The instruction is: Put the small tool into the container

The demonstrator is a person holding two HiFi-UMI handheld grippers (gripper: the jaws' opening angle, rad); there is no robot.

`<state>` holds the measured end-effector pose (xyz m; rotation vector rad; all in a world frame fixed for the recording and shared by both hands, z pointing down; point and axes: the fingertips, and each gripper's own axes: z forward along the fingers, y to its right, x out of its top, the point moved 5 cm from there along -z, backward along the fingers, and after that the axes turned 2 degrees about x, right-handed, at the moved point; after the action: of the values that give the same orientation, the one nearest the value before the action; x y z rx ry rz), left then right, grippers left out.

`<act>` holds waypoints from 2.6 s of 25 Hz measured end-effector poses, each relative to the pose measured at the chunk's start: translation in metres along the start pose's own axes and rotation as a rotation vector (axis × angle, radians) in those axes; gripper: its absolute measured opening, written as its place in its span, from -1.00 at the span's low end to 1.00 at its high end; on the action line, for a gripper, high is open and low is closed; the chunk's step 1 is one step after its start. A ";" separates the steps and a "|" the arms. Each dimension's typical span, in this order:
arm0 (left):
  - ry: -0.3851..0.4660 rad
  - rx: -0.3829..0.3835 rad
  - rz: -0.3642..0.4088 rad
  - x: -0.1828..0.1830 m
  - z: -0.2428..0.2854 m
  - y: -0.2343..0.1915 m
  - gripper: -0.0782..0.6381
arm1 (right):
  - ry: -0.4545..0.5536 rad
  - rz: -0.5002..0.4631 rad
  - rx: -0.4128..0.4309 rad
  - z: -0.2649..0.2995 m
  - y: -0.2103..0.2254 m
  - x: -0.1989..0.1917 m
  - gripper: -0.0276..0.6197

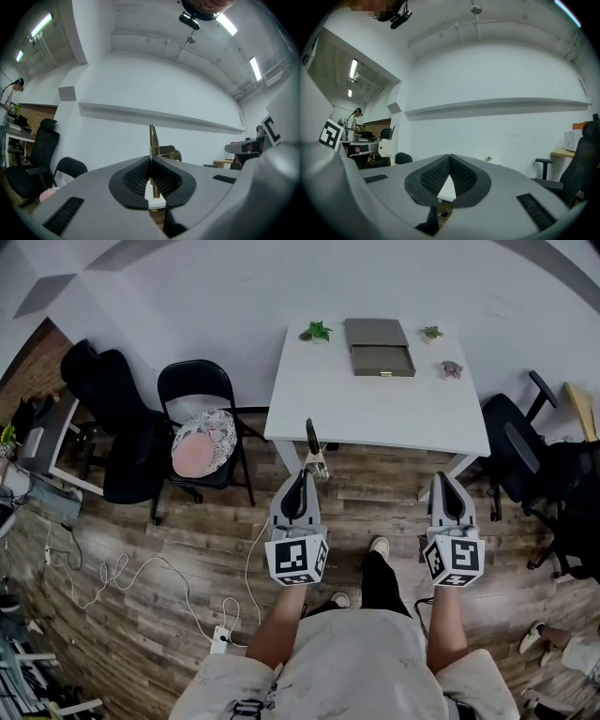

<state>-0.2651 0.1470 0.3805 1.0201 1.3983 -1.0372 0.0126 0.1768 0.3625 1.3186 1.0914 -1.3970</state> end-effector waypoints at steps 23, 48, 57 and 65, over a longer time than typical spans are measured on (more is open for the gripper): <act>-0.019 0.001 0.041 0.002 0.180 0.044 -0.76 | -0.013 0.027 0.019 0.147 0.121 0.004 -0.87; -0.017 0.006 0.102 0.006 0.335 0.107 -0.76 | 0.011 0.095 0.031 0.259 0.246 0.000 -0.87; -0.010 0.007 0.132 0.010 0.357 0.112 -0.76 | 0.027 0.119 0.033 0.274 0.260 -0.002 -0.87; -0.005 -0.010 0.131 0.005 0.383 0.102 -0.76 | 0.036 0.111 0.021 0.299 0.261 0.000 -0.87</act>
<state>-0.0704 -0.1971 0.3491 1.0863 1.3136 -0.9347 0.2064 -0.1696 0.3700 1.4029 1.0138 -1.3104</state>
